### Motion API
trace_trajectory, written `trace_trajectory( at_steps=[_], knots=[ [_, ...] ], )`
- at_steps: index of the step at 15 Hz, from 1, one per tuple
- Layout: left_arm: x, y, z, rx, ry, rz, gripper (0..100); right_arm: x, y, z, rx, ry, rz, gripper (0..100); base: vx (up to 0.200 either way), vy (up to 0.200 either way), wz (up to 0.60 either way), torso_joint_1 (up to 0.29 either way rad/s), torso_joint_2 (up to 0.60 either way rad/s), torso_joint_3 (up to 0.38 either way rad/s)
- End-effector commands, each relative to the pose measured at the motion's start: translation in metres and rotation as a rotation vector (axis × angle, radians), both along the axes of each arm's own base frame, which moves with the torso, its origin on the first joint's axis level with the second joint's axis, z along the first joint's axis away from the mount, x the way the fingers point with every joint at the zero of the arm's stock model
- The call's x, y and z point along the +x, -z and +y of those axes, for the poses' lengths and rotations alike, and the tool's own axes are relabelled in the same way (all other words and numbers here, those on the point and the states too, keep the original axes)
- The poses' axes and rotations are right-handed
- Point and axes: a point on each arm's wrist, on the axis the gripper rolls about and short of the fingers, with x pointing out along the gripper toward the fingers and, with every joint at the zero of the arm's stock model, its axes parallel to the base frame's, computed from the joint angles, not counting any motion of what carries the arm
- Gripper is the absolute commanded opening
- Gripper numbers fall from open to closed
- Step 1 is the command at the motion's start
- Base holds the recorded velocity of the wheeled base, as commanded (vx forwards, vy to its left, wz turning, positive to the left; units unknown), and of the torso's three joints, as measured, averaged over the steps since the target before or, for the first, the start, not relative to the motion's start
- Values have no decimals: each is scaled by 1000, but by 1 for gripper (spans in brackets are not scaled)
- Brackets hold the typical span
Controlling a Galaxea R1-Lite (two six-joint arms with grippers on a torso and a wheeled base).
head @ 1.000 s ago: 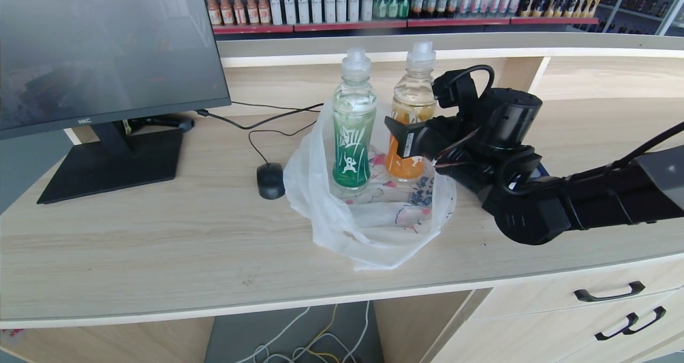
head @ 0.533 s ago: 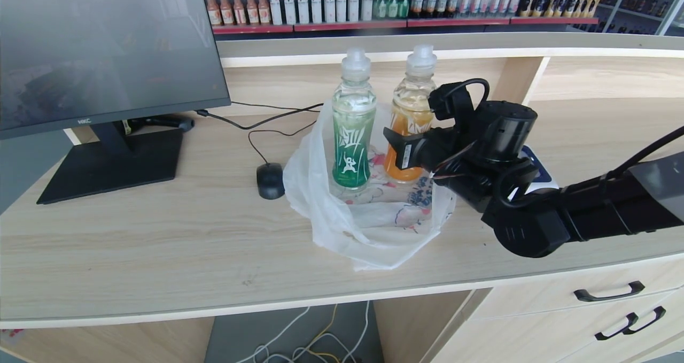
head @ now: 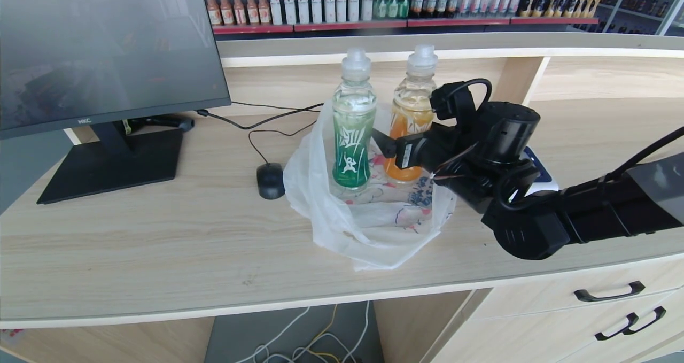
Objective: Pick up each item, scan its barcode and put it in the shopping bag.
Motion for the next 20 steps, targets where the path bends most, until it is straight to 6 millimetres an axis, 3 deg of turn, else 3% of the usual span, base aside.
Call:
trace_trajectory(
  at_steps=[1,7,10,13,15,17,19,20],
  knots=[
    [0,0,0,0,0,0,100,-1,-1,0,3,0,-5,100,0,0,0,0,0,0],
    [0,0,0,0,0,0,100,-8,-7,-7,16,17,-123,100,0,0,0,0,0,0],
    [0,0,0,0,0,0,100,-30,-15,-20,29,15,-137,100,0,0,0,0,0,0],
    [0,0,0,0,0,0,100,-74,-33,-44,38,14,-160,100,0,0,0,0,0,0],
    [0,0,0,-2,0,0,100,-114,-65,-64,82,0,-231,100,0,0,0,0,0,0],
    [0,0,0,0,0,0,100,-158,-80,-96,125,15,-241,100,0,0,0,0,0,0],
    [0,0,0,0,0,0,100,-207,-65,-122,105,15,-193,100,0,0,0,0,0,0],
    [0,0,0,-2,0,0,100,-229,-44,-134,93,13,-150,100,0,0,0,0,0,0]
  ],
)
